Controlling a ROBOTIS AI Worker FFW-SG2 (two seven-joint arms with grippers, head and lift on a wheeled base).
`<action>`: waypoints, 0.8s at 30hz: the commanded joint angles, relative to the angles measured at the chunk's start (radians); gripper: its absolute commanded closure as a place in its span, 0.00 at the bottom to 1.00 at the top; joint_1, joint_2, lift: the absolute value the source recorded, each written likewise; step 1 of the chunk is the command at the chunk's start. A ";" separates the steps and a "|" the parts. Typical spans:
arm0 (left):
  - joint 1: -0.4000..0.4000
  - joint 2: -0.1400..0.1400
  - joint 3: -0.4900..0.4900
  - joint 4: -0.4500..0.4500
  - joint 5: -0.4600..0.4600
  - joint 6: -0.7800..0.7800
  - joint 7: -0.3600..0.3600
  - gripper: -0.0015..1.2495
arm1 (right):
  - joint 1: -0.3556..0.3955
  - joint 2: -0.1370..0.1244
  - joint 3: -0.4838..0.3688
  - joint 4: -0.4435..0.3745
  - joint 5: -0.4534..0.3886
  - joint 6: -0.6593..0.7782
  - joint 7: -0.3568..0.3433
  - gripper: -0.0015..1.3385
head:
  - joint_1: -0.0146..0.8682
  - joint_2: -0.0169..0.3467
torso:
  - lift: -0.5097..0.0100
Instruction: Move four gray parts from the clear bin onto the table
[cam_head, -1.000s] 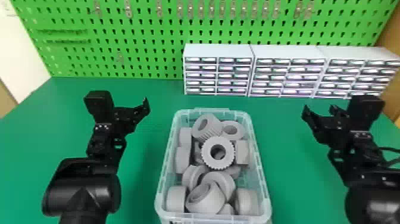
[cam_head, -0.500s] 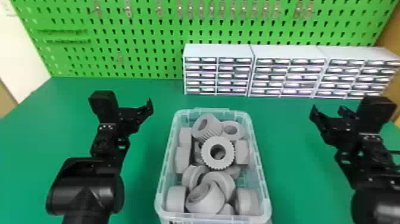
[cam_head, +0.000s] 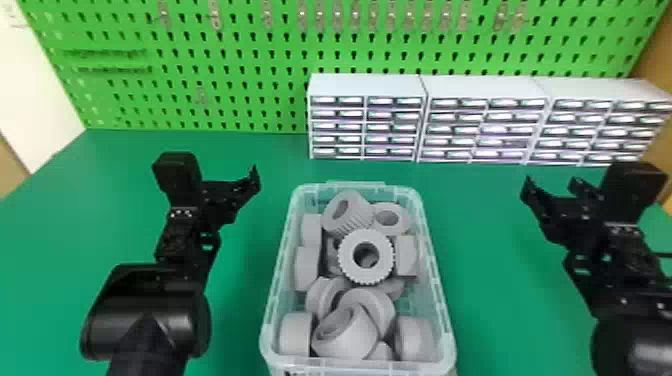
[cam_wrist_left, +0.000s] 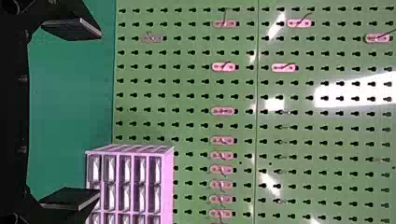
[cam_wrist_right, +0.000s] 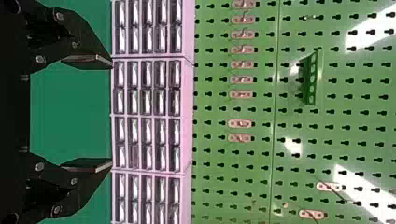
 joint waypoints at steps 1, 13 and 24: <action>0.001 -0.004 0.000 0.000 0.000 -0.001 0.000 0.08 | 0.004 0.004 -0.003 0.000 0.000 0.002 0.000 0.39 | 0.80 0.24 | 0.88; 0.000 -0.004 -0.007 0.003 -0.002 -0.001 0.002 0.08 | 0.007 0.002 -0.003 -0.003 0.000 0.002 0.000 0.39 | 0.80 0.24 | 0.88; -0.003 -0.004 -0.013 0.007 0.000 0.001 0.002 0.08 | 0.012 0.004 -0.007 -0.003 0.002 0.002 0.000 0.39 | 0.80 0.24 | 0.88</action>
